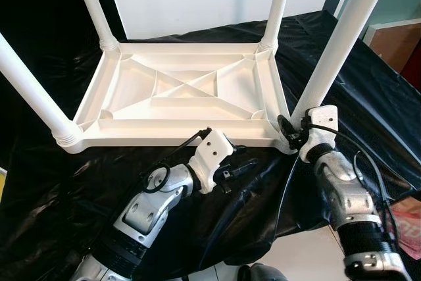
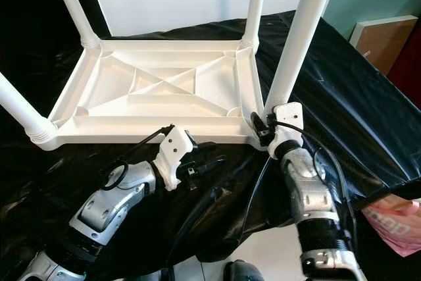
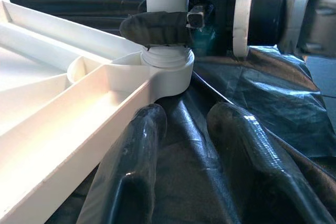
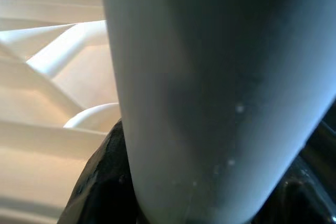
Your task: Building children table
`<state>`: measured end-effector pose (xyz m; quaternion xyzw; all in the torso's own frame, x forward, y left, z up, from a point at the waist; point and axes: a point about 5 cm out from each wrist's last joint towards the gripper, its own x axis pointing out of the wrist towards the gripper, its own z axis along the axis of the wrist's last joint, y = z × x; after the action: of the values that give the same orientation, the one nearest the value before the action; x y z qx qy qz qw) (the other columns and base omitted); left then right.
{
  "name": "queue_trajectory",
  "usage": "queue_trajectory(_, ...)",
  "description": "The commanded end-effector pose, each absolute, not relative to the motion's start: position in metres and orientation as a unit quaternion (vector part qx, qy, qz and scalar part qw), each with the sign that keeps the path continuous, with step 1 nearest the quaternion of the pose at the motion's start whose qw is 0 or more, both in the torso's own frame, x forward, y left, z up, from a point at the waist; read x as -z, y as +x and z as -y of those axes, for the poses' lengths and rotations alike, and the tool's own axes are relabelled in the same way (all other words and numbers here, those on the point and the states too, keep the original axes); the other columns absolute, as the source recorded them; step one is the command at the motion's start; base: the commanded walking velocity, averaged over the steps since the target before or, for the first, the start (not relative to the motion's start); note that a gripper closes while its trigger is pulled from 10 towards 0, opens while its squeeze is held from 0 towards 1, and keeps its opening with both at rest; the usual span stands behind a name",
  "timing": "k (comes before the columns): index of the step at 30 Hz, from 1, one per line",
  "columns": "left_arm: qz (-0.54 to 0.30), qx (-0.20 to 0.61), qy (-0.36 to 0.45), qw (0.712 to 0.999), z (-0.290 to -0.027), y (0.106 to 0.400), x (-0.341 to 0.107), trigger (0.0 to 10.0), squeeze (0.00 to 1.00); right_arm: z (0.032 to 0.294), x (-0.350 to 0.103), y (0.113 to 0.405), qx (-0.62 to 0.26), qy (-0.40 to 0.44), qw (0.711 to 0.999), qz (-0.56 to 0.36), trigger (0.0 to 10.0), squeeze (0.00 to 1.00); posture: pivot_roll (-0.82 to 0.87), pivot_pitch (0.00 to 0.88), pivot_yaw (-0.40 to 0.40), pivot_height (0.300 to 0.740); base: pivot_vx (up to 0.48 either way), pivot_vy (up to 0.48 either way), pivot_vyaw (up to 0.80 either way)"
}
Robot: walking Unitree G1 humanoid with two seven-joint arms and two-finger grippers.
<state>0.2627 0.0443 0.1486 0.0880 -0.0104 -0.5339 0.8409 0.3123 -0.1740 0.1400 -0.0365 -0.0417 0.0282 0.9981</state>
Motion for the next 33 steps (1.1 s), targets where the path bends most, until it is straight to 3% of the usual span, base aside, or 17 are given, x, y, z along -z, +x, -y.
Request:
queue_trajectory(1, 0.009, 0.573, 0.087, 0.815, -0.04, 0.255, -0.148, 10.0, 0.0, 0.183, -0.123, 0.307, 0.02, -0.04, 0.999, -0.002, 10.0, 0.0, 0.0, 0.117, 0.006, 0.74, 0.0, 0.0, 0.0)
queue_trajectory(3, 0.009, 0.574, 0.085, 0.814, -0.04, 0.255, -0.148, 10.0, 0.0, 0.174, -0.123, 0.304, 0.089, -0.021, 0.996, -0.001, 10.0, 0.0, 0.0, 0.116, 0.007, 0.74, 0.0, 0.0, 0.0)
queue_trajectory(5, 0.009, 0.574, 0.085, 0.814, -0.04, 0.255, -0.148, 10.0, 0.0, 0.174, -0.123, 0.304, 0.089, -0.021, 0.996, -0.001, 10.0, 0.0, 0.0, 0.116, 0.007, 0.74, 0.0, 0.0, 0.0)
queue_trajectory(15, 0.009, 0.576, 0.081, 0.814, -0.038, 0.254, -0.148, 10.0, 0.0, 0.163, -0.131, 0.3, 0.261, 0.006, 0.965, 0.017, 10.0, 0.0, 0.01, 0.114, -0.003, 0.74, 0.0, 0.0, 0.0)
queue_trajectory(25, 0.01, 0.572, 0.081, 0.816, -0.039, 0.254, -0.148, 10.0, 0.0, 0.154, -0.131, 0.3, 0.26, -0.007, 0.966, 0.013, 10.0, 0.0, 0.02, 0.102, -0.014, 0.74, 0.0, 0.0, 0.0)
queue_trajectory(26, 0.01, 0.571, 0.081, 0.817, -0.039, 0.254, -0.148, 10.0, 0.0, 0.152, -0.133, 0.301, 0.249, -0.007, 0.968, 0.02, 10.0, 1.0, 0.02, 0.1, -0.015, 0.74, 0.0, 0.0, 0.0)
queue_trajectory(33, 0.018, 0.555, 0.084, 0.827, -0.046, 0.261, -0.153, 10.0, 0.0, 0.152, -0.145, 0.295, 0.203, -0.03, 0.976, 0.067, 10.0, 1.0, 0.01, 0.103, -0.019, 0.74, 0.0, 0.0, 0.0)
